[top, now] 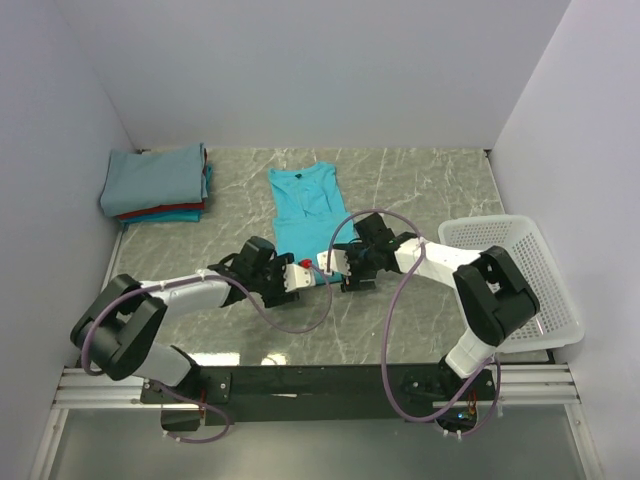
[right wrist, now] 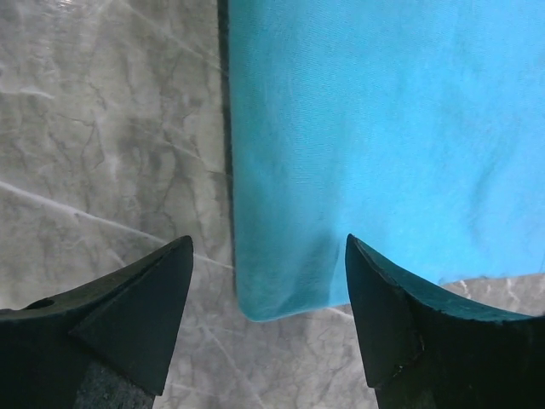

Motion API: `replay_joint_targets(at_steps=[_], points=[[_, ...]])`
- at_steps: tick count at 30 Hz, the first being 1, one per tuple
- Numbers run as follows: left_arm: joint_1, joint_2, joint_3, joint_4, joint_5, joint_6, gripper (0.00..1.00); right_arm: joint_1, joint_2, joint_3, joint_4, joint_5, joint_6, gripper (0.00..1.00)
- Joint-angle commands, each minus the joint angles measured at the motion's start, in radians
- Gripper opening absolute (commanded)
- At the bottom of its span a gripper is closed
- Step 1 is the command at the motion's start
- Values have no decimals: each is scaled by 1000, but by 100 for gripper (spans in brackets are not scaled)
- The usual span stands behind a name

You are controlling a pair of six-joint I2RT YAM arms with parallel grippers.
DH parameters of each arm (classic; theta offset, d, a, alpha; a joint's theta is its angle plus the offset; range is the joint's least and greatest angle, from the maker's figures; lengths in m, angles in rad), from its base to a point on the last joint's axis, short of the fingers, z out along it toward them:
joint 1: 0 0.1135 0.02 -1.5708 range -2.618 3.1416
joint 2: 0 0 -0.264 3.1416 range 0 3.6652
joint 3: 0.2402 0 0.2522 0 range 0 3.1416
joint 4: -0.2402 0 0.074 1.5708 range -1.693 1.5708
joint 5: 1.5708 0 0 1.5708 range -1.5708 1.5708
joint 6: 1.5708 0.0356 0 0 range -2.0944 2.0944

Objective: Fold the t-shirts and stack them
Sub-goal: Fold the tshirt

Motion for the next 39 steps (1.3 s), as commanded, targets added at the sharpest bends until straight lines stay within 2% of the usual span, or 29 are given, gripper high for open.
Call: replay_joint_targets(at_steps=[1,5,8,9,11,12,13,14,16,17,19,23,26,31,35,39], points=[[-13,37,28,50,-20,20,70,5,8,-13,51,38,-11,77],[-16,82,31,84,-86,23,66,7,38,-3,55,62,-3,71],[-16,90,14,117,-106,28,62,10,56,0,57,88,-2,62],[-16,94,10,127,-112,26,59,10,59,0,54,93,-6,54],[-16,111,9,139,-127,26,48,9,70,3,46,98,-14,44],[-16,117,11,145,-136,22,42,10,73,5,32,101,-18,35],[-16,125,11,150,-147,20,33,9,77,8,28,101,-20,30],[-16,124,8,156,-152,22,28,10,78,8,28,102,-21,18],[-16,122,-1,162,-160,22,18,9,70,6,20,99,-26,2],[-16,113,-1,153,-150,20,9,10,64,5,17,98,-25,0],[-19,75,0,125,-127,19,1,10,45,16,-40,67,-38,0],[-75,-45,-3,-35,-10,5,1,27,-54,-4,-181,-19,-80,0],[-138,-122,-12,-100,47,-58,1,74,-178,-99,-241,-16,-78,0],[-316,-229,-44,-188,112,-197,1,206,-436,-266,-337,-30,12,0],[-392,-327,-55,-215,115,-264,1,220,-583,-253,-446,-46,105,0],[-407,-390,-40,-221,88,-267,1,214,-639,-196,-417,42,208,0]])
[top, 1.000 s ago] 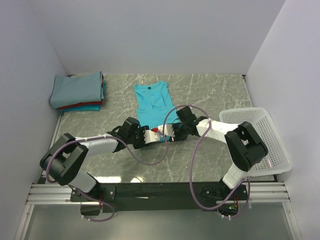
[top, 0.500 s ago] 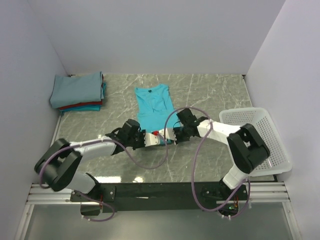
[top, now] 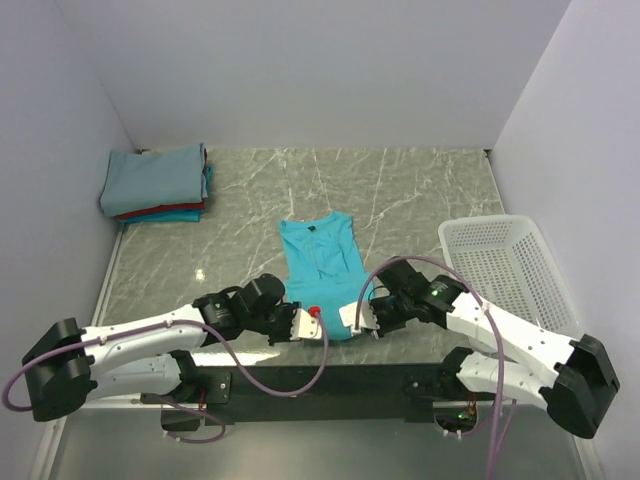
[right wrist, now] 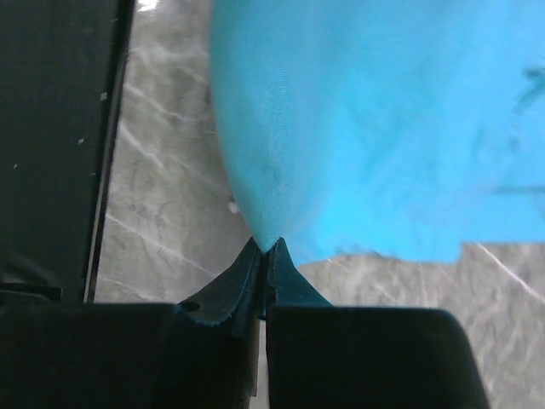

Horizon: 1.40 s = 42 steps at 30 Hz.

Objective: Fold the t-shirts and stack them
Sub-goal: Fold the tshirt

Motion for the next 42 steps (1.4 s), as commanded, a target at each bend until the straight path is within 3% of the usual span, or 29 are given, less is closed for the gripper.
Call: replay_joint_targets(at_steps=[1,4,7,14,20,27,42], points=[[-6,-49,27,-20,0,-26,1,-19,-12,74,8,75,122,0],[26,-43,45,-2,-95,39,0,-76,83,187,30,107,167,0],[163,-15,79,50,-48,60,0,-197,210,339,41,103,193,0],[450,135,191,207,16,39,1,-249,468,631,94,135,263,0],[576,337,317,288,36,-15,1,-266,686,852,114,195,311,0],[639,524,436,297,21,-32,1,-297,867,990,173,251,346,0],[676,724,585,282,-128,-151,1,-304,1029,1122,236,308,420,0]])
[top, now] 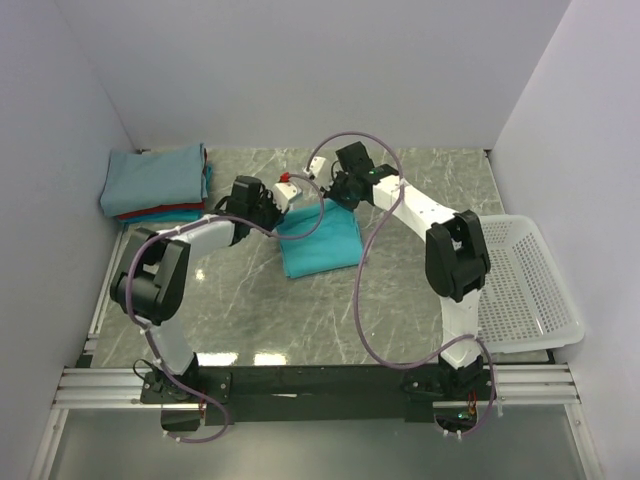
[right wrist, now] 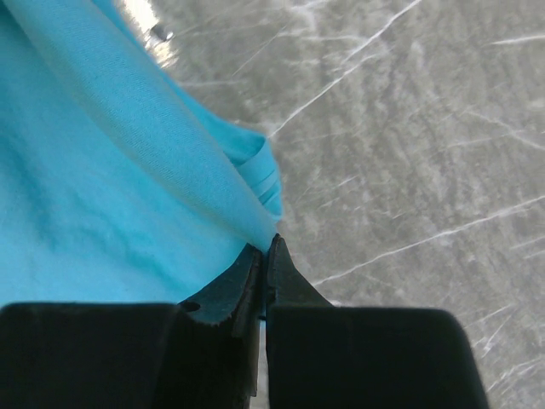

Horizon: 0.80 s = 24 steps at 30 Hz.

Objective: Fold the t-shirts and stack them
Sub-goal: Fold the tshirt

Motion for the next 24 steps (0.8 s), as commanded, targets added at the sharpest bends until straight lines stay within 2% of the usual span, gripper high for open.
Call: replay_joint_targets(at_steps=[1,6,7,8,9,10,11,12,13,14,15,16,17,19,20,21,24], points=[[9,36,72,2,-70,-66,1,-10,26,78,48,40,35,0],[11,80,124,-6,-116,-108,1,-5,63,108,65,65,49,0],[11,87,132,-9,-119,-115,2,-7,69,111,71,80,58,4],[11,94,155,-29,-134,-141,4,-5,87,121,79,92,70,15],[11,108,170,-43,-149,-160,11,-2,97,131,83,108,80,29],[11,114,184,-53,-172,-187,37,1,103,135,95,146,112,54],[9,116,207,-57,-265,-263,56,1,108,132,118,206,142,66],[11,110,222,-82,-309,-301,72,1,106,134,166,246,171,69],[12,102,239,-101,-315,-327,82,-2,101,132,178,272,220,74],[14,88,262,-116,-347,-367,85,-10,74,122,192,312,248,76],[14,49,271,-139,-372,-394,96,-21,54,112,203,312,279,77],[14,29,279,-153,-390,-448,99,-31,31,102,192,286,332,77],[15,10,299,-176,-403,-521,99,-45,-22,79,179,186,359,77],[26,-45,308,-244,-328,-587,99,-97,-76,48,108,31,427,77],[46,-62,295,-254,-267,-652,99,-117,-124,21,74,-184,434,77],[56,-83,284,-265,-151,-684,99,-155,-145,4,-11,-285,431,77],[80,-102,233,-290,9,-793,99,-211,-246,-119,-98,-586,385,75]])
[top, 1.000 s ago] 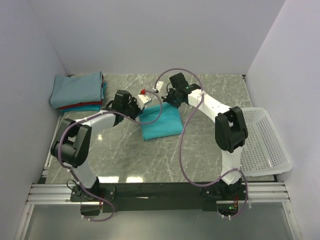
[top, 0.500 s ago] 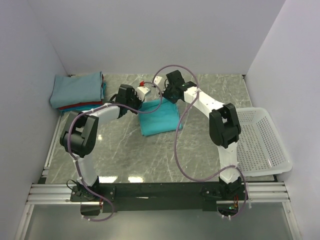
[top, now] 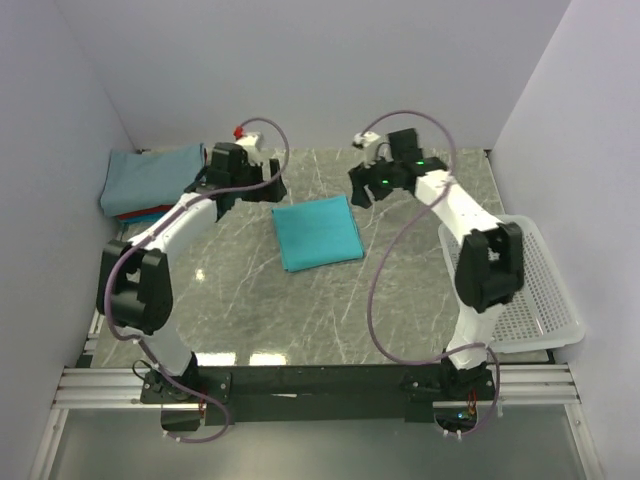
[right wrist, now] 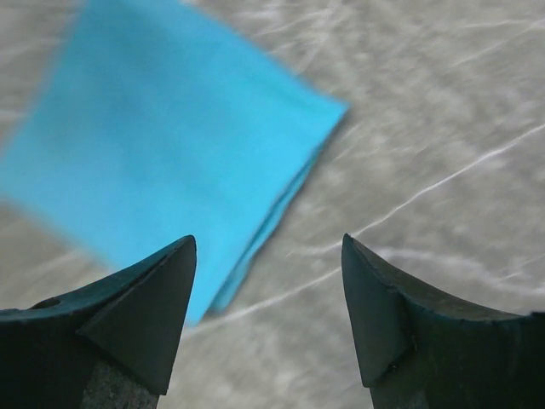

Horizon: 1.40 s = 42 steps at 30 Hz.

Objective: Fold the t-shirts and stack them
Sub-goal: Fold the tshirt, then neatly place the folded tshirt to the corner

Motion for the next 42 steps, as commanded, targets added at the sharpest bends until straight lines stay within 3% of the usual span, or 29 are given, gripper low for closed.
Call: replay_joint_targets(at_steps=[1,5,10,19,26,29,30,35,39,42], points=[[23,-63,-39,-43,222,-211,99,-67,-173,-118,-123,-435,23,75],[23,-38,-107,-65,196,-370,99,-89,-317,-275,-142,-489,-3,74],[23,44,-101,-98,144,-455,96,-113,-376,-378,-82,-535,15,74],[10,212,-16,-112,91,-554,89,-133,-355,-383,-123,-581,-24,72],[7,366,77,-145,79,-596,78,-147,-373,-389,-126,-596,-38,71],[5,422,110,-142,126,-602,67,-155,-376,-387,-131,-606,-40,71],[4,434,111,-136,145,-604,58,-158,-378,-387,-134,-616,-46,71],[5,488,114,-125,220,-596,44,-179,-396,-392,-133,-642,-46,71],[5,522,116,-63,321,-601,13,-196,-401,-393,-134,-649,-46,71],[5,526,102,11,401,-619,7,-213,-402,-390,-142,-662,-49,70]])
